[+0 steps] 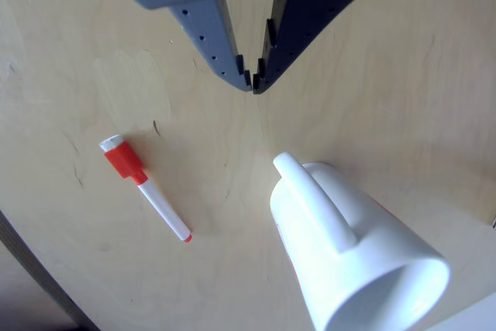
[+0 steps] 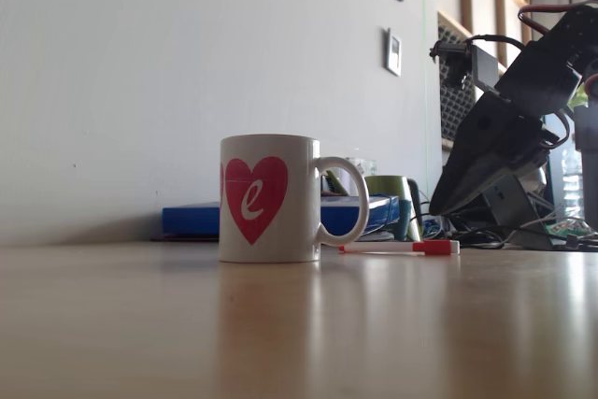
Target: Grab the pen and place it in the cup.
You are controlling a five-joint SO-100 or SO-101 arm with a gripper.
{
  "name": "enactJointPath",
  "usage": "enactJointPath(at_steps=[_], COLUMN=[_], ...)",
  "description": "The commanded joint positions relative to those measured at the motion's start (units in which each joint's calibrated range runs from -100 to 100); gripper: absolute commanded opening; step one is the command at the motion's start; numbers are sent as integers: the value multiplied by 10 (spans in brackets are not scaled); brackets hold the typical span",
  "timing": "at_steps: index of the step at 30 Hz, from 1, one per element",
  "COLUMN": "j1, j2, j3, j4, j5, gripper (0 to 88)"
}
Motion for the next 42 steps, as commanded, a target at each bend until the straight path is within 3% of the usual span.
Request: enactJointPath(at_steps=[1, 19, 22, 27, 29, 35, 42], j1=[2, 3, 19, 67, 63, 62, 62], j2=[-3, -3, -3, -3, -3, 7, 124], j3=[-21, -20, -17, -18, -18, -13, -37], j4=[0, -7, -19, -11, -17, -62, -178], j5=[1, 6, 6, 1, 5, 11, 67], gripper=[10, 15, 115, 476, 552, 557, 556])
